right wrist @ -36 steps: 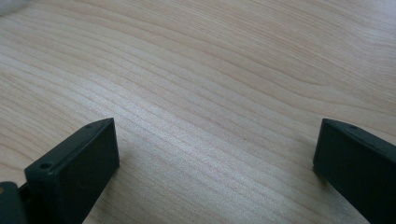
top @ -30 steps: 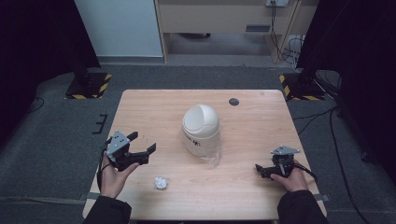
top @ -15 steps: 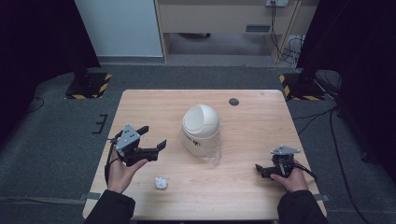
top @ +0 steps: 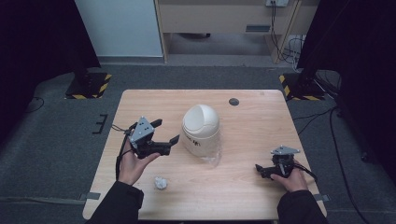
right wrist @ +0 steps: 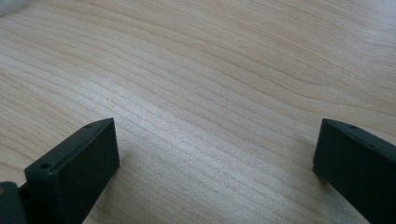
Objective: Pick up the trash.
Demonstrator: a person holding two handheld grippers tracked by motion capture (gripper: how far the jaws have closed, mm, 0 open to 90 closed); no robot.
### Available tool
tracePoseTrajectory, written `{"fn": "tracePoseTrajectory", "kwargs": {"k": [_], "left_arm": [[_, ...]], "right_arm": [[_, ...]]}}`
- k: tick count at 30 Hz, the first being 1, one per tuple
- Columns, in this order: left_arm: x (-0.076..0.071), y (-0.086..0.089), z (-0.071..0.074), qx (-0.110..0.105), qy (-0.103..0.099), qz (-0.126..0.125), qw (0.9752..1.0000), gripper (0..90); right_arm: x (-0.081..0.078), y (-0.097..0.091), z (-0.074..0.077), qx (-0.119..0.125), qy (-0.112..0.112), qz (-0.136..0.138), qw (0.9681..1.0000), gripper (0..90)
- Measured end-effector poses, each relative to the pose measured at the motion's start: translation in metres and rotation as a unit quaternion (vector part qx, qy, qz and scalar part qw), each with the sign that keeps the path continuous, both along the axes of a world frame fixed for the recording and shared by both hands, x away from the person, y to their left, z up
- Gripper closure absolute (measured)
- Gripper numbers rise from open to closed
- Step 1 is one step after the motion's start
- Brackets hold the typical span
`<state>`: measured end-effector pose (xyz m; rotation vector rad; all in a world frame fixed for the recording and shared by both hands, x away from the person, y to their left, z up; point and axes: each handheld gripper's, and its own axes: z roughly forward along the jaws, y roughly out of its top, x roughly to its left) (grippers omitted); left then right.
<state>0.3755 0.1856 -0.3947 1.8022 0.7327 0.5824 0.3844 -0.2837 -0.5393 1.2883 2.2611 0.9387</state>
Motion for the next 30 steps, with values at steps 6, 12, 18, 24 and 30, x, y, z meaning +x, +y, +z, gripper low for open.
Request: {"fn": "tracePoseTrajectory", "kwargs": {"k": [6,12,18,24,30], "left_arm": [[0.010,-0.017,-0.004,0.002,0.011,-0.011,0.9999,12.4],[0.015,-0.036,-0.006,0.010,0.016,-0.032,0.9993,12.4],[0.021,-0.050,-0.013,0.021,0.025,-0.047,0.9984,12.5],[0.027,-0.062,-0.020,0.020,0.035,-0.053,0.9978,12.5],[0.031,-0.074,-0.027,0.027,0.044,-0.060,0.9969,12.7]], "right_arm": [[0.000,0.000,0.000,0.000,0.000,0.000,1.0000,0.5],[0.000,0.000,0.000,0.000,0.000,-0.001,1.0000,0.5],[0.000,0.000,0.000,0.000,0.001,-0.001,1.0000,0.5],[0.000,0.000,0.000,0.000,0.000,0.000,1.0000,0.5],[-0.001,0.000,0.000,0.000,0.000,0.000,1.0000,0.5]]}}
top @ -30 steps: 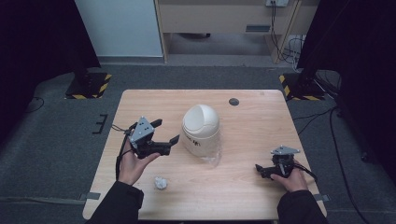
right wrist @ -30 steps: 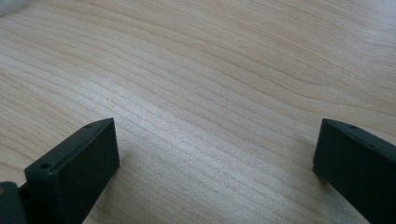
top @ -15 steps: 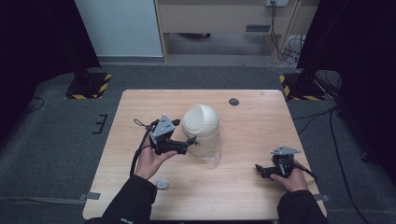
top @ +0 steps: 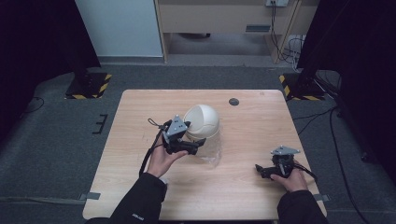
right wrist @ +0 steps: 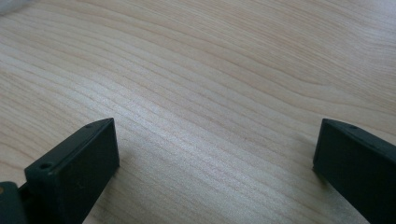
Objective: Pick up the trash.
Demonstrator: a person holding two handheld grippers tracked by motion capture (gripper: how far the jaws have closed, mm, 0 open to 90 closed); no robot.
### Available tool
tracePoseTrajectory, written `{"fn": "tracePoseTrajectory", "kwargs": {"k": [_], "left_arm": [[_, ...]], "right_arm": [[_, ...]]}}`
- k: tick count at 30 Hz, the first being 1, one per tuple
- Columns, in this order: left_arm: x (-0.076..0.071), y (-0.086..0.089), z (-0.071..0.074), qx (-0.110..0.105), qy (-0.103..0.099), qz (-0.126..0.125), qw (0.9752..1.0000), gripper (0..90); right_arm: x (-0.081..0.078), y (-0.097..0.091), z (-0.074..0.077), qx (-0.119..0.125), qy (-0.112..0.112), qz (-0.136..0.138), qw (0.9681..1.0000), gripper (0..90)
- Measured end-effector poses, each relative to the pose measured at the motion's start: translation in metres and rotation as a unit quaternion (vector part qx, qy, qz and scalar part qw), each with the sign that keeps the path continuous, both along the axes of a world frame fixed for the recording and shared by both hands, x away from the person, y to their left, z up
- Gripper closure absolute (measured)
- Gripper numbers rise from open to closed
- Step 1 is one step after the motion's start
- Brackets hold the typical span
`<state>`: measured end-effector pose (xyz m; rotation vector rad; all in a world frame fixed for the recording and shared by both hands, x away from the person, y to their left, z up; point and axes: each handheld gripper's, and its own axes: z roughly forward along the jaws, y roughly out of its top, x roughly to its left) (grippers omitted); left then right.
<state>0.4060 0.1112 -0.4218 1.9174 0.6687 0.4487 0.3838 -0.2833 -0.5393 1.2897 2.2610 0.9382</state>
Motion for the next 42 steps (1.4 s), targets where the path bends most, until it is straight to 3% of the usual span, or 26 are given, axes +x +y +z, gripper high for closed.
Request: {"fn": "tracePoseTrajectory", "kwargs": {"k": [25,30,42], "left_arm": [[0.017,-0.018,-0.006,0.009,0.033,0.002,0.9994,12.0],[0.018,-0.020,-0.008,0.014,0.044,0.000,0.9989,12.1],[0.013,-0.017,-0.005,0.008,0.044,-0.011,0.9989,12.5]], "right_arm": [[0.000,0.000,0.000,0.000,0.000,0.001,1.0000,0.5],[0.000,0.000,0.000,0.000,0.000,0.001,1.0000,0.5],[0.000,0.000,0.000,0.000,0.000,0.001,1.0000,0.5]]}}
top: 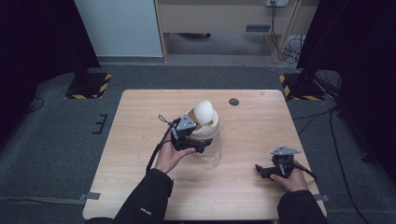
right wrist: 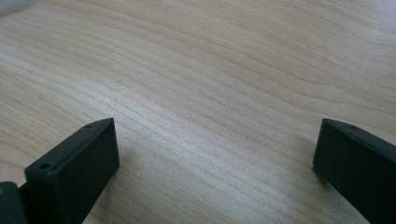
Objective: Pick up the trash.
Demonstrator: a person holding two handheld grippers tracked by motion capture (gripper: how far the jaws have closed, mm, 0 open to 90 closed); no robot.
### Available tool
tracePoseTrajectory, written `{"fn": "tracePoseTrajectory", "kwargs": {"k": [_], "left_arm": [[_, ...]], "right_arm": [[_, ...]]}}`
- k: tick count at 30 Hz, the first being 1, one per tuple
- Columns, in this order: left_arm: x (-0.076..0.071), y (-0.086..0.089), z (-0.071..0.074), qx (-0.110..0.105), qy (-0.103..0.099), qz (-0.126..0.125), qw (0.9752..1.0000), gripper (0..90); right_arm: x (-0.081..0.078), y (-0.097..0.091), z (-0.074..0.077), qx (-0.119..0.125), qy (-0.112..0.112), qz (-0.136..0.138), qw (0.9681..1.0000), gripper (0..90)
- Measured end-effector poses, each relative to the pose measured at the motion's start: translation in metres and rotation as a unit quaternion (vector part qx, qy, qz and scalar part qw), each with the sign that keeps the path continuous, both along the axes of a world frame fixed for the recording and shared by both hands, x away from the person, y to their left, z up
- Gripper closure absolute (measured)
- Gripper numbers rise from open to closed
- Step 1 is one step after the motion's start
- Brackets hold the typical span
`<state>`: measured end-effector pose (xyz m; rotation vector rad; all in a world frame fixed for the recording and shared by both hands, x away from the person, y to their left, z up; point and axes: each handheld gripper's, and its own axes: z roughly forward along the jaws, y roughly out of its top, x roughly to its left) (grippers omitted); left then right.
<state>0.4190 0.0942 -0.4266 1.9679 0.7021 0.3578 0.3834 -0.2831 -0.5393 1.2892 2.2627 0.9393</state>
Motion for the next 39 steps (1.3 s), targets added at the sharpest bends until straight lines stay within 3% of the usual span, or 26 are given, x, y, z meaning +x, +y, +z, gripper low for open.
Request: {"fn": "tracePoseTrajectory", "kwargs": {"k": [8,18,21,27,31,36,39], "left_arm": [[-0.019,0.024,0.014,-0.008,-0.024,0.014,0.9996,12.7],[-0.042,0.057,0.015,-0.021,-0.034,0.038,0.9985,13.1],[-0.050,0.067,0.011,-0.027,-0.029,0.045,0.9982,13.4],[-0.065,0.088,-0.003,-0.013,-0.021,0.061,0.9978,13.4],[-0.078,0.107,-0.016,-0.017,-0.008,0.076,0.9969,13.1],[-0.094,0.129,-0.034,0.011,0.011,0.091,0.9957,13.4],[-0.104,0.141,-0.041,0.011,0.023,0.102,0.9944,13.6]], "right_arm": [[0.000,0.000,0.000,0.000,0.000,0.000,1.0000,0.5],[0.000,0.000,0.000,0.000,0.001,0.002,1.0000,0.5],[0.000,0.000,0.000,0.000,0.001,0.002,1.0000,0.5],[0.000,0.000,0.000,0.000,0.000,0.001,1.0000,0.5],[-0.001,0.001,0.000,0.000,0.000,0.001,1.0000,0.5],[-0.001,0.001,0.000,0.000,0.000,0.001,1.0000,0.5],[-0.001,0.001,0.000,0.000,0.000,0.000,1.0000,0.5]]}}
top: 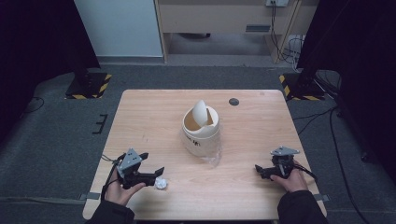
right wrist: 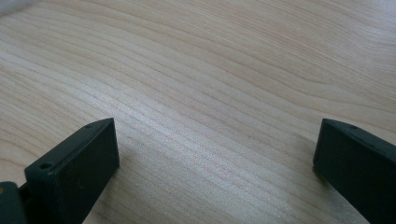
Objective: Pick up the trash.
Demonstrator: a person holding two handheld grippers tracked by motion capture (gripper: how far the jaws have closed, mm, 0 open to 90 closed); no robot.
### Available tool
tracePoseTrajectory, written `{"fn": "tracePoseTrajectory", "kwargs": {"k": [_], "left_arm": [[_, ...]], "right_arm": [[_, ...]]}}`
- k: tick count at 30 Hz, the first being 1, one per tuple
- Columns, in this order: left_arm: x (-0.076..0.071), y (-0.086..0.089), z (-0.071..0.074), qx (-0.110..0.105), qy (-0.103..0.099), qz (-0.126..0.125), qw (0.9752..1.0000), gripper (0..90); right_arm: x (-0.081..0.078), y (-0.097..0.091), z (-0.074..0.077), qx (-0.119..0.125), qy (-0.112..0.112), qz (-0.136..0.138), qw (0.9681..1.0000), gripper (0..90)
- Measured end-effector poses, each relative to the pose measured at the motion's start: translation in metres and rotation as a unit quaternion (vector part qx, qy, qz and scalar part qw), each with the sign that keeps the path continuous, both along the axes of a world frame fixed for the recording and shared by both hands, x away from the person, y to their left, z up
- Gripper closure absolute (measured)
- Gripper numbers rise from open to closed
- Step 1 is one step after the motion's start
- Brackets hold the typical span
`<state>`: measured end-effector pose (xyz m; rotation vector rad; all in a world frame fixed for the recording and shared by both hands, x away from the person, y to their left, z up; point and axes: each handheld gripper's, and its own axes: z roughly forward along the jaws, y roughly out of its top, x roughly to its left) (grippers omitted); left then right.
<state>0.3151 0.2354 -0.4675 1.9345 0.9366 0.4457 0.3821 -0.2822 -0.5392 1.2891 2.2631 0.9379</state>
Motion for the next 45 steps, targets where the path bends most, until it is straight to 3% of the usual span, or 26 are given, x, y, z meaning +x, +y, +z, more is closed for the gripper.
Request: {"fn": "tracePoseTrajectory", "kwargs": {"k": [1,6,12,17,19,20,28,37,42,44,45], "left_arm": [[-0.007,0.006,-0.005,0.004,0.013,0.007,0.9999,14.2],[-0.013,0.010,-0.012,0.028,0.023,-0.001,0.9994,18.0],[-0.013,0.001,-0.021,0.064,0.042,-0.032,0.9965,18.2],[-0.014,-0.004,-0.024,0.073,0.061,-0.050,0.9942,21.7],[-0.012,-0.007,-0.026,0.093,0.067,-0.054,0.9919,23.1],[-0.012,-0.007,-0.026,0.093,0.067,-0.054,0.9919,23.6],[-0.004,-0.013,-0.036,0.130,0.090,-0.066,0.9852,27.7],[-0.005,-0.018,-0.039,0.141,0.107,-0.076,0.9812,34.6],[-0.005,-0.021,-0.039,0.138,0.113,-0.082,0.9806,39.8],[-0.005,-0.023,-0.040,0.146,0.118,-0.090,0.9780,41.9],[-0.005,-0.023,-0.040,0.146,0.118,-0.090,0.9780,42.8]], "right_arm": [[0.000,0.000,0.000,0.000,0.000,0.000,1.0000,0.5],[0.000,0.000,0.000,0.000,0.000,0.000,1.0000,0.5],[0.000,0.000,0.000,0.000,0.000,0.000,1.0000,0.5],[0.000,0.000,0.000,0.000,0.000,0.000,1.0000,0.5],[0.000,0.000,0.000,0.000,0.000,0.000,1.0000,0.5],[0.000,0.000,0.000,0.000,0.000,0.000,1.0000,0.5],[0.000,0.000,0.000,0.000,-0.001,0.000,1.0000,0.5],[0.000,0.000,0.000,0.000,-0.001,0.000,1.0000,0.5],[0.000,0.000,0.000,0.000,-0.001,0.000,1.0000,0.5],[0.000,0.000,0.000,0.000,-0.001,0.000,1.0000,0.5],[0.000,0.000,0.000,0.000,-0.001,0.000,1.0000,0.5]]}}
